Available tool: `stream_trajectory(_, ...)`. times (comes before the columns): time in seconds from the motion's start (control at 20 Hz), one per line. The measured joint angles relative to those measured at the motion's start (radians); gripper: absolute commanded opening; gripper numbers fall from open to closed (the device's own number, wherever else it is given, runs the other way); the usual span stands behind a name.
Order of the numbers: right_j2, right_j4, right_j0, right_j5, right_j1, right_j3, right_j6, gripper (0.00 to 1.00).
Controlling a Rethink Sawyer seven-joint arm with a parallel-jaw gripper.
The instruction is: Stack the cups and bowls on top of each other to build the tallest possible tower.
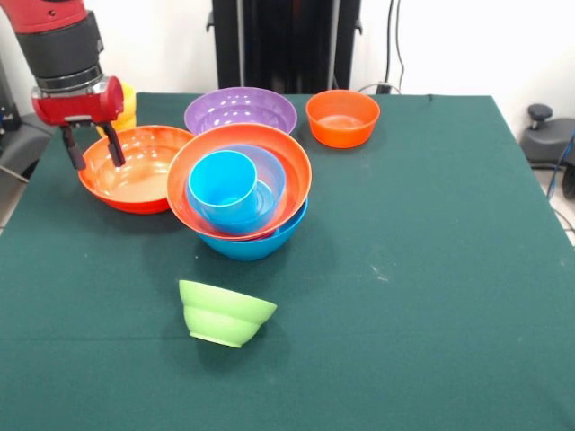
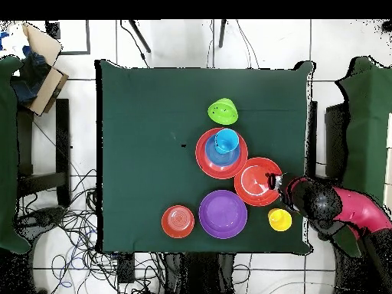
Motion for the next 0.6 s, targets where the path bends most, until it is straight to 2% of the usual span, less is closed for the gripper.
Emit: stream_trajectory(0.6,0.017,0.0,-0.029,0.062,0.0,-0.068,-0.018,1.0)
